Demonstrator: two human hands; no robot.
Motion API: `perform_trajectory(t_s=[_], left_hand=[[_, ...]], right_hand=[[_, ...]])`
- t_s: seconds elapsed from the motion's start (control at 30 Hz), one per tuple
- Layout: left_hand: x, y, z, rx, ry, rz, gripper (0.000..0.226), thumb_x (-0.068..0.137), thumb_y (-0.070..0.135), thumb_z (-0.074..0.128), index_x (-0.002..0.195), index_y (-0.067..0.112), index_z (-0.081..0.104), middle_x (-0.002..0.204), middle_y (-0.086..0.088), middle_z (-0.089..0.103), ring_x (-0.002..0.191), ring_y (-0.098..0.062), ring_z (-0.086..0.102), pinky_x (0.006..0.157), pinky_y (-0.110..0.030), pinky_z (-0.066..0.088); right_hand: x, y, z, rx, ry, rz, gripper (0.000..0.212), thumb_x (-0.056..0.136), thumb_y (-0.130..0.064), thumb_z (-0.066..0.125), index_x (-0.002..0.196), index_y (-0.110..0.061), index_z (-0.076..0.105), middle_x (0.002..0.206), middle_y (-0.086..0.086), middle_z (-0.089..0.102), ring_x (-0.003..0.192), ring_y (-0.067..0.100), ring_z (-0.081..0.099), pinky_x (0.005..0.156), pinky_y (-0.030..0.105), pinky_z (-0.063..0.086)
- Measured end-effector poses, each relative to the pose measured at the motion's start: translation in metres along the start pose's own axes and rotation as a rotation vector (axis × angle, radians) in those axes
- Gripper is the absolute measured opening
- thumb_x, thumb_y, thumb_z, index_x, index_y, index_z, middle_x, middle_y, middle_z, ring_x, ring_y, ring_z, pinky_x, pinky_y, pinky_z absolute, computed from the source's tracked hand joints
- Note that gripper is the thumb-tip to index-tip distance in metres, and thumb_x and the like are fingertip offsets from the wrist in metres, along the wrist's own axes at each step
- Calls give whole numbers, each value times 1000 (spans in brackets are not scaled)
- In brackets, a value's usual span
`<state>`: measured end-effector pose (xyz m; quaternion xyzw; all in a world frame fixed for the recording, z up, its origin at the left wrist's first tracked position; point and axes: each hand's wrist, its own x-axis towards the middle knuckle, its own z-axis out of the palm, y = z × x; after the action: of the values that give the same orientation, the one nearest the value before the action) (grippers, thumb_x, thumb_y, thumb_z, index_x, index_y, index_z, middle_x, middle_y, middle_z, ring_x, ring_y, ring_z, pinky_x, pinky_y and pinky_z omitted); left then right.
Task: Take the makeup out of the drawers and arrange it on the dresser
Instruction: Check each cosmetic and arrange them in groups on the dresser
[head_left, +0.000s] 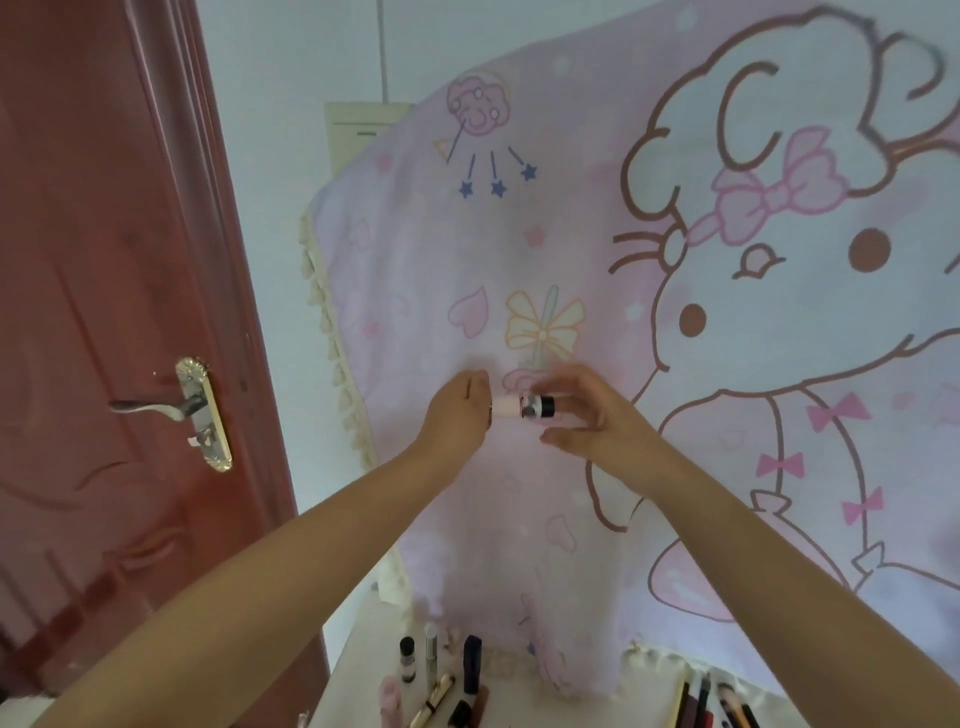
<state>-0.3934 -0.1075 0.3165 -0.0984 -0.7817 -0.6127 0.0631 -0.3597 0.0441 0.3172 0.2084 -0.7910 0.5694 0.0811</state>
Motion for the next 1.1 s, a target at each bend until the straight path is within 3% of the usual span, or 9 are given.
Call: perform_trajectory(t_s=[0.07, 0.2, 0.27, 0.4, 0.53, 0.6, 0.77, 0.9, 1.1], left_hand=[[0, 2, -3, -21, 5, -23, 37, 96, 15, 27, 60, 15, 33, 54, -3, 33, 46, -15, 27, 43, -24, 20], [-3, 0, -4, -10, -13, -35, 36, 96, 15, 27, 60, 16, 32, 53, -2, 33, 44, -14, 27, 37, -19, 20], [-5, -2, -7, -13, -13, -45, 36, 96, 14, 27, 60, 16, 31, 53, -2, 32, 44, -14, 26, 37, -20, 20], [-5, -7, -15, -18, 1, -90, 36, 96, 15, 26, 60, 18, 33, 53, -2, 33, 43, -13, 26, 33, -16, 20], [-8, -12, -18, -8, 1, -107, 36, 97, 16, 27, 61, 17, 33, 54, -3, 33, 43, -13, 26, 36, -17, 20], [-8, -16, -20, 2, 0, -101, 36, 96, 16, 27, 61, 17, 33, 54, -3, 33, 44, -13, 26, 39, -19, 20], [-7, -23, -25, -20, 6, -134, 36, 96, 16, 27, 61, 18, 34, 54, -3, 33, 43, -13, 26, 38, -17, 20], [-9, -26, -24, -43, -8, -173, 35, 95, 16, 27, 61, 17, 34, 52, -2, 32, 35, -8, 25, 33, -14, 19], [-35, -58, -17, -129, -113, -298, 37, 98, 29, 28, 64, 15, 32, 50, 1, 29, 26, -3, 23, 32, -13, 18]], right_hand=[[2, -3, -1, 33, -59, 46, 41, 83, -4, 59, 103, -39, 47, 103, -13, 56, 96, 7, 59, 78, 21, 51], [6, -3, 11, 9, -22, 209, 19, 95, -24, 42, 89, -14, 57, 54, -4, 64, 45, 7, 58, 46, 20, 48], [5, 2, 13, -13, 10, 104, 11, 90, -6, 49, 89, -14, 57, 67, -6, 64, 57, 5, 60, 57, 21, 52], [6, 11, 15, -7, -72, 28, 48, 80, 2, 60, 103, -38, 46, 114, -10, 49, 107, 6, 50, 94, 26, 44], [12, 12, 31, -20, -29, 194, 19, 94, -30, 41, 85, -28, 57, 88, -4, 61, 83, 4, 58, 76, 21, 49], [11, 15, 36, -79, 4, 175, 21, 93, -23, 44, 76, -26, 56, 73, -7, 60, 72, 5, 57, 71, 20, 46], [7, 23, 32, 82, -111, 140, 44, 82, 1, 59, 100, -37, 47, 101, -11, 56, 96, 1, 57, 80, 21, 48], [7, 21, 38, 130, -54, 224, 12, 91, -12, 49, 97, -22, 53, 80, 2, 61, 63, 9, 62, 62, 20, 52], [-17, 51, 50, 200, 0, 311, 18, 90, -3, 49, 81, -13, 60, 58, 1, 61, 46, 8, 58, 49, 18, 50]])
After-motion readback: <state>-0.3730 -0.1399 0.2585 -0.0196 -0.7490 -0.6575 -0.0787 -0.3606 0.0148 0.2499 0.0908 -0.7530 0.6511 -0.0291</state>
